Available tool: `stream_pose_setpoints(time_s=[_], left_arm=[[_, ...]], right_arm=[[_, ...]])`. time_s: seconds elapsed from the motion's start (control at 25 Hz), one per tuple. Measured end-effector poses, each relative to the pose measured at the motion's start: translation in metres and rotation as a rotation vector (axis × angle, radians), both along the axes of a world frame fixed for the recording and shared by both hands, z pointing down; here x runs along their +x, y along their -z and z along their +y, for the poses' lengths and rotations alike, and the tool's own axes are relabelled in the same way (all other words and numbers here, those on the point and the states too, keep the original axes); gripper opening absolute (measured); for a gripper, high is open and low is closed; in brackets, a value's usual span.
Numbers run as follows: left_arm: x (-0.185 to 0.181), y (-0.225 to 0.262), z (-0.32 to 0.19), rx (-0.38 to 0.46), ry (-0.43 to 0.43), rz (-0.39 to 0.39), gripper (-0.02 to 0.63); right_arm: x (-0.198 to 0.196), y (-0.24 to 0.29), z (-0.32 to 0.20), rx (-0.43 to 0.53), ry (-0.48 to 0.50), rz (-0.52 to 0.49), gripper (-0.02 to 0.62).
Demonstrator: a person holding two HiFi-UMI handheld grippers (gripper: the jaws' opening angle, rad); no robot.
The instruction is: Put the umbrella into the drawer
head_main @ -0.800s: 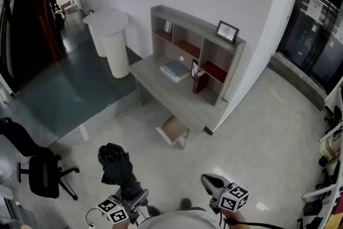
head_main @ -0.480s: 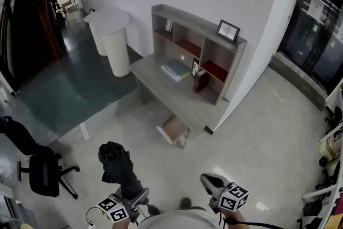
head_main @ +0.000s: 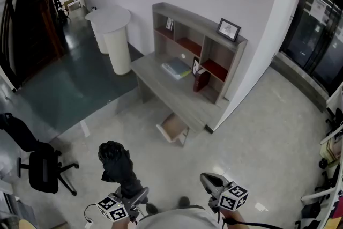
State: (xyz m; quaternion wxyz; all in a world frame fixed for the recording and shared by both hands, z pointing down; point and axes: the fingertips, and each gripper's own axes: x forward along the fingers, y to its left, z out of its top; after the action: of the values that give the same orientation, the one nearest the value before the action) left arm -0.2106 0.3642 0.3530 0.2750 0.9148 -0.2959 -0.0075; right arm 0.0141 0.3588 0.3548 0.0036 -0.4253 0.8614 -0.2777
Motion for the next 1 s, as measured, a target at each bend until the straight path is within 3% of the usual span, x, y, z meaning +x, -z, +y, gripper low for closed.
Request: stream_pose_setpoints(time_s=[1.0], left_arm=[[0.089,-0.018,0.003,-0.004,0.127,-0.032,0.221]], right_arm=[[0.088,-0.025,-0.017,0.003,0.167,0.072,0.005]])
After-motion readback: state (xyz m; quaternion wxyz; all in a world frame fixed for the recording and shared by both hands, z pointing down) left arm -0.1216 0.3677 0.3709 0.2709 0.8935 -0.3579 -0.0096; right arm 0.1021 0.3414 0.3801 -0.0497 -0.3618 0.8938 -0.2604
